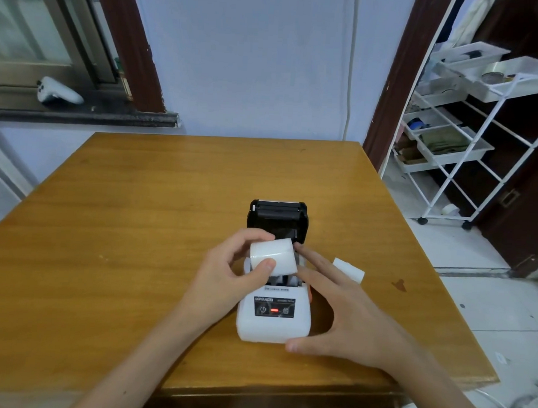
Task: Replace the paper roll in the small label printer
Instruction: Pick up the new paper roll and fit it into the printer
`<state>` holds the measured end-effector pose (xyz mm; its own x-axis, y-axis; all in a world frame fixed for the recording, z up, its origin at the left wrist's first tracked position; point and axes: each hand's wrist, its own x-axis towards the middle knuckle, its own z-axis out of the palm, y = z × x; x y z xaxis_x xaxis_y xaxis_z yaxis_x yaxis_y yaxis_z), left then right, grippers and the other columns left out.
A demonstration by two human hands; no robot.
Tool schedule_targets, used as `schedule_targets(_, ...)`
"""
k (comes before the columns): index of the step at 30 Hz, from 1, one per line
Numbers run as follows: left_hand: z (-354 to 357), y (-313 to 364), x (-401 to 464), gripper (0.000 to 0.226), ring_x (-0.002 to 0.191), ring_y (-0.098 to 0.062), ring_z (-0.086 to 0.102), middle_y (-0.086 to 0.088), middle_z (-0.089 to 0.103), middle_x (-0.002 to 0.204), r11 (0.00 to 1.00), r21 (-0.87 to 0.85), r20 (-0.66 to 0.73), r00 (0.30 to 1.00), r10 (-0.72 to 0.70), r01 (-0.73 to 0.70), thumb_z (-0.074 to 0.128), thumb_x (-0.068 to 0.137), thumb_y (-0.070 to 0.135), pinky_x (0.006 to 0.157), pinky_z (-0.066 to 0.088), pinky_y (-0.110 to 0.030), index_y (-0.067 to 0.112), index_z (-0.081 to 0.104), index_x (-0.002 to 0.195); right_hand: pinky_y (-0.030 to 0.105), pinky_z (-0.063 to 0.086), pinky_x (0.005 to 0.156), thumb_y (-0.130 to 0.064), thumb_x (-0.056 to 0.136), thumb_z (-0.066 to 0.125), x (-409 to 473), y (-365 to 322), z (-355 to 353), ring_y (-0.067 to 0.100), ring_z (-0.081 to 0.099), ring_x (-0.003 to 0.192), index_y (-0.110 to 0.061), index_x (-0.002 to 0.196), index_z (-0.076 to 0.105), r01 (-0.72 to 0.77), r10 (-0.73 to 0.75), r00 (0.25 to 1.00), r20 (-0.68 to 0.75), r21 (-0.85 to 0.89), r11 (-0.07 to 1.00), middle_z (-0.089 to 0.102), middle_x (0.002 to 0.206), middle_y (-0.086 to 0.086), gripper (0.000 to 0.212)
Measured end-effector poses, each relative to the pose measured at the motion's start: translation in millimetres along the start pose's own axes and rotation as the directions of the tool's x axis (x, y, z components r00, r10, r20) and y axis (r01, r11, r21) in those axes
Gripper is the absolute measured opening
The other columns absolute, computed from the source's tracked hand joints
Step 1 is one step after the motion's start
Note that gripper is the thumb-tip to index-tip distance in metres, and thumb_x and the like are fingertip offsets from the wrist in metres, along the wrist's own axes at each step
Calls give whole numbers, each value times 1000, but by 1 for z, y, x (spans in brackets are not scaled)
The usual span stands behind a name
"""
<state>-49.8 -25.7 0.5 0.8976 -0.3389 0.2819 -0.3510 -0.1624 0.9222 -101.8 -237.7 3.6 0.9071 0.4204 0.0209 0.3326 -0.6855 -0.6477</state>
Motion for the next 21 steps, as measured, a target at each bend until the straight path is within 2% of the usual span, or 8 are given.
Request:
schedule_targets(4, -1, -2, 1, 26, 96, -12, 67, 15, 70, 102, 998, 52, 9, 1000, 16, -16, 64, 80, 44, 78, 51, -18, 50, 62, 105, 30, 29, 112, -64, 63, 78, 1, 0, 0, -12, 11, 142, -62, 132, 28, 12, -12, 1000, -2, 7, 1000, -2, 153, -41, 86)
schedule_targets(10, -3, -8, -1, 25, 99, -21, 64, 12, 68, 102, 995, 98, 32, 999, 8, -11, 60, 83, 46, 87, 53, -42, 49, 60, 107, 32, 30, 113, -67, 62, 76, 3, 3, 2, -9, 11, 143, -51, 144, 28, -2, 2, 1000, 1, -19, 1000, -3, 154, -39, 96)
schedule_targets(13, -2, -7, 0, 25, 94, -14, 65, 14, 68, 101, 996, 88, 45, 999, -1, -3, 59, 83, 45, 81, 54, -32, 47, 59, 108, 32, 30, 112, -66, 62, 76, 3, 3, 2, -9, 12, 143, -50, 145, 27, 2, -2, 1000, 1, -20, 1000, -3, 154, -39, 98)
schedule_targets(15, -2, -4, 1, 23, 85, -5, 65, 14, 69, 96, 998, 68, 72, 997, -7, 2, 58, 84, 43, 72, 53, -22, 46, 60, 107, 29, 32, 110, -64, 61, 78, 3, 2, 1, -13, 14, 141, -56, 138, 29, 8, -8, 1000, -8, -10, 1000, -1, 153, -41, 92)
schedule_targets(17, -2, -3, 0, 21, 77, -4, 63, 7, 69, 91, 998, 64, 84, 996, -21, 16, 59, 84, 43, 65, 52, -24, 45, 61, 104, 30, 34, 110, -63, 60, 79, 2, 1, 1, -13, 17, 140, -64, 131, 26, 17, -17, 1000, -17, 6, 1000, 1, 152, -42, 89)
schedule_targets(19, -4, -7, -2, 22, 81, -10, 65, 7, 69, 87, 995, 92, 75, 997, -35, 28, 61, 83, 46, 69, 54, -31, 44, 62, 105, 31, 35, 110, -62, 60, 80, 1, 0, 1, -13, 20, 139, -71, 127, 21, 12, -12, 1000, -21, 21, 1000, 0, 151, -44, 90)
schedule_targets(21, -4, -12, -2, 24, 95, -20, 63, 15, 69, 91, 986, 158, 59, 997, -59, 49, 61, 83, 52, 81, 55, -43, 47, 62, 106, 26, 34, 107, -62, 60, 80, 0, -1, 0, -13, 23, 137, -77, 122, 17, -3, 3, 1000, -10, 20, 1000, -5, 148, -48, 90)
